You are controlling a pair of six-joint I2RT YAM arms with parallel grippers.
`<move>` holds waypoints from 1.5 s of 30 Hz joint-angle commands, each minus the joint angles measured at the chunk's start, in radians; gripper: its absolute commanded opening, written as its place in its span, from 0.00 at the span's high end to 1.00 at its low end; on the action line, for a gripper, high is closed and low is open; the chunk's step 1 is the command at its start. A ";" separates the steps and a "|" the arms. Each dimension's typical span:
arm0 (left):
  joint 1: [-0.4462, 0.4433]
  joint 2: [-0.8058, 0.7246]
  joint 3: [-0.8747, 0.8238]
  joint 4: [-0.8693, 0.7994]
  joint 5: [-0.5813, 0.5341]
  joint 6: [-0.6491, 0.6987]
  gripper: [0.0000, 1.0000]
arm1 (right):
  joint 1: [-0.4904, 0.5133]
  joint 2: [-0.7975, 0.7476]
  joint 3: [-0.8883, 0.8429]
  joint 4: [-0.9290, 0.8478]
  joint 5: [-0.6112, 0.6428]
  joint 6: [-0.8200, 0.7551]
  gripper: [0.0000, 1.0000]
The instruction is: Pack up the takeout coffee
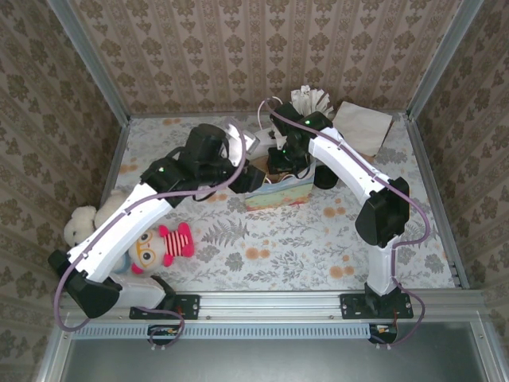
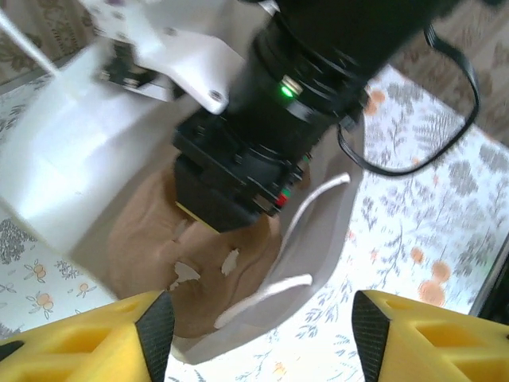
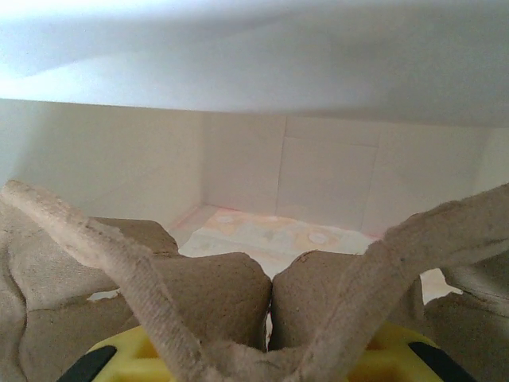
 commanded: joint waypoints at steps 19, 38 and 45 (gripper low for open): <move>0.128 0.134 0.078 -0.019 0.314 0.932 0.72 | 0.011 0.006 0.025 0.014 -0.011 0.003 0.75; 0.157 0.220 0.205 -0.215 0.293 1.076 0.63 | 0.011 0.010 0.038 0.019 -0.017 -0.005 0.75; 0.156 0.223 0.219 -0.269 0.329 1.113 0.60 | 0.010 0.014 0.041 0.014 -0.015 -0.005 0.75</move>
